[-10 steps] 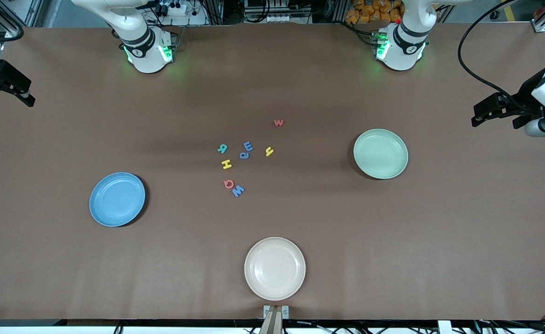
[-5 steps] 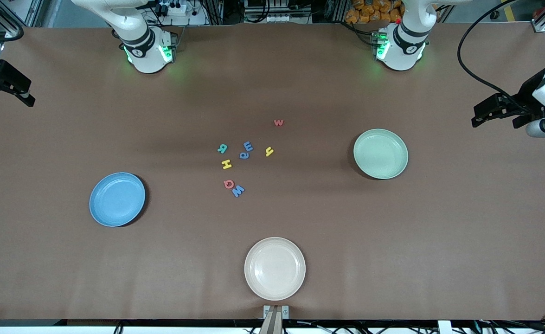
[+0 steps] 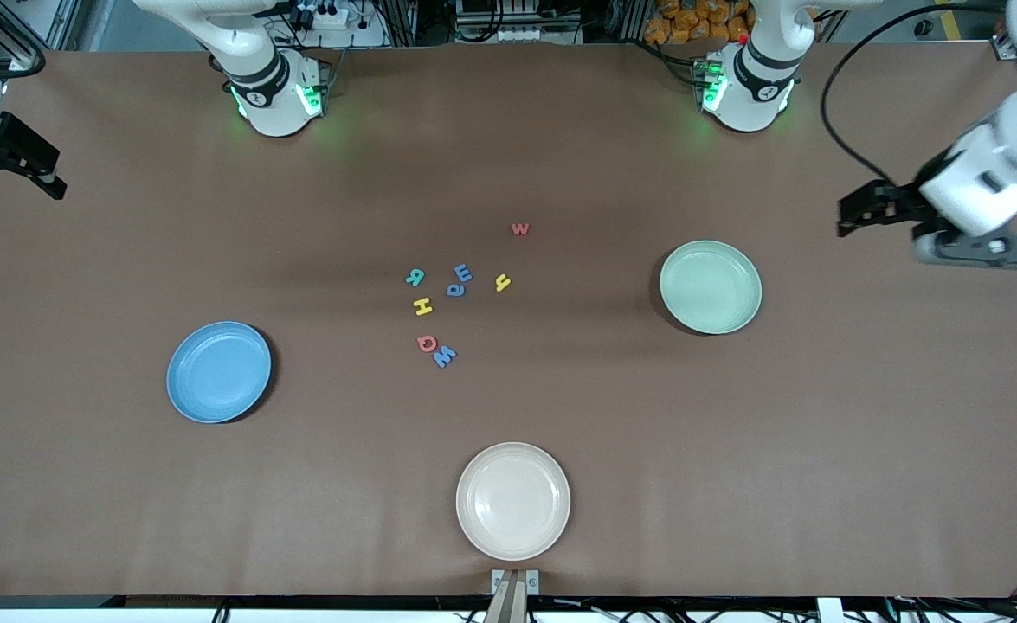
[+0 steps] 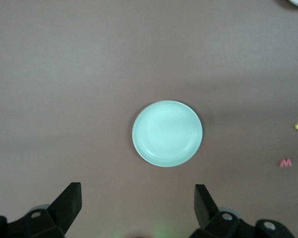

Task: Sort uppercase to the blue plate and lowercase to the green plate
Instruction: 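Reach the left gripper over the yellow lowercase h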

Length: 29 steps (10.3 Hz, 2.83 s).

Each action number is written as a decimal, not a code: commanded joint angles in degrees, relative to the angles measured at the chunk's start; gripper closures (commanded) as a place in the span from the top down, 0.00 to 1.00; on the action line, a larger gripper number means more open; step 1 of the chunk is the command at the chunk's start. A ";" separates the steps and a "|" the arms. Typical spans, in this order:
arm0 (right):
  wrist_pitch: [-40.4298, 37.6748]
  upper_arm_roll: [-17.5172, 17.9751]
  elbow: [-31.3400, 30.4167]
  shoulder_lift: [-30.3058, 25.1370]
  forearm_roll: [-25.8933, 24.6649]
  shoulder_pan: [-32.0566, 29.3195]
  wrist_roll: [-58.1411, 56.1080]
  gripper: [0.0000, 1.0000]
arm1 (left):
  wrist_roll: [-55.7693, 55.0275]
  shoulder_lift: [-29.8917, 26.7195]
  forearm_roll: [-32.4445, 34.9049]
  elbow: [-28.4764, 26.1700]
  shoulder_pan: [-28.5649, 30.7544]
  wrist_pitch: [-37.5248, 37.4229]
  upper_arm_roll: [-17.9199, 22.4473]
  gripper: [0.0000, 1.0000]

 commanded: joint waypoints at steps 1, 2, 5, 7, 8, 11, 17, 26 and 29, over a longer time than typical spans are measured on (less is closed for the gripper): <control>-0.30 0.33 -0.23 -0.14 -0.53 -0.23 -0.39 1.00 | -1.61 2.25 0.48 -0.97 -0.25 -0.04 -4.66 1.00; -0.65 0.33 -0.31 0.04 -0.45 -0.23 -0.56 1.00 | -4.49 4.26 0.13 -0.97 -0.60 1.27 -6.33 1.00; -0.83 0.24 -0.40 0.91 -0.45 -0.32 -0.65 1.00 | -18.79 10.68 -0.66 -0.97 -5.77 7.76 -6.96 1.00; -0.74 0.24 -0.40 2.76 -0.45 -0.67 -0.65 1.00 | -27.68 14.28 -2.85 -0.36 -7.97 11.81 -7.49 1.00; -0.56 0.24 -0.40 3.55 -0.45 -0.76 -0.65 1.00 | -32.59 16.39 -2.60 -0.35 -9.64 14.52 -7.66 1.00; -0.91 0.24 -0.84 5.05 -0.45 -0.50 -0.65 1.00 | -42.90 19.92 -2.34 -0.26 -16.22 21.48 -7.05 1.00; 0.83 0.15 -0.75 7.51 0.17 -2.16 -0.56 1.00 | -58.27 28.70 -1.11 0.26 -36.70 27.72 5.07 1.00; 6.29 0.15 -0.32 13.57 0.17 -4.19 -0.65 1.00 | -58.31 40.49 -7.58 7.73 -49.73 36.41 13.34 1.00; 6.38 0.15 -0.31 14.01 0.17 -5.06 -0.65 1.00 | -58.31 41.72 -13.67 7.65 -51.13 40.29 13.43 1.00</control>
